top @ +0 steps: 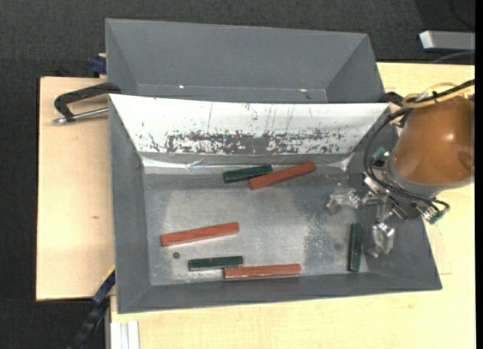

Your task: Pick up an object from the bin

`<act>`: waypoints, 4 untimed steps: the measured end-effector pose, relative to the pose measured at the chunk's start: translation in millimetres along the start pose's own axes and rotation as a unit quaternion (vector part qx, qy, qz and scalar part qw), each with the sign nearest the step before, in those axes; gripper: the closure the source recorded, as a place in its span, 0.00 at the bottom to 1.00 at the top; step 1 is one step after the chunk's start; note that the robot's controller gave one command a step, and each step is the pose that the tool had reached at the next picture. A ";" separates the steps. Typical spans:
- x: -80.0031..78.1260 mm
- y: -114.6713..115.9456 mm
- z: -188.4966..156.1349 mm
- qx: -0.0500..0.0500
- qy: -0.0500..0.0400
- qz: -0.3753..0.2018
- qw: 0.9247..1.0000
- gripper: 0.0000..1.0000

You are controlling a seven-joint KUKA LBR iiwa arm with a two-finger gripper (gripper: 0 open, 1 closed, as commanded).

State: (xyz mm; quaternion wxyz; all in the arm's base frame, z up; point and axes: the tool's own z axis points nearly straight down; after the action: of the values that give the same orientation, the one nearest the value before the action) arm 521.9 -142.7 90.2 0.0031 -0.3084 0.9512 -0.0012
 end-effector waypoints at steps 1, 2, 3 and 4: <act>-1.7 1.6 30.9 0.002 -0.004 -0.104 0.995 1.00; 2.6 3.0 11.0 -0.001 0.000 -0.169 0.986 1.00; 2.7 3.0 11.0 -0.001 0.000 -0.170 0.986 1.00; -18.7 -2.2 -13.7 -0.002 0.000 -0.171 0.985 1.00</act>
Offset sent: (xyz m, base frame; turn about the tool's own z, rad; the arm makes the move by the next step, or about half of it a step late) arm 0.0000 0.0000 0.0000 0.0000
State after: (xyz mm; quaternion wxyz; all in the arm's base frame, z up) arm 538.2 -133.5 104.0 0.0018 -0.4662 0.8847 -0.0001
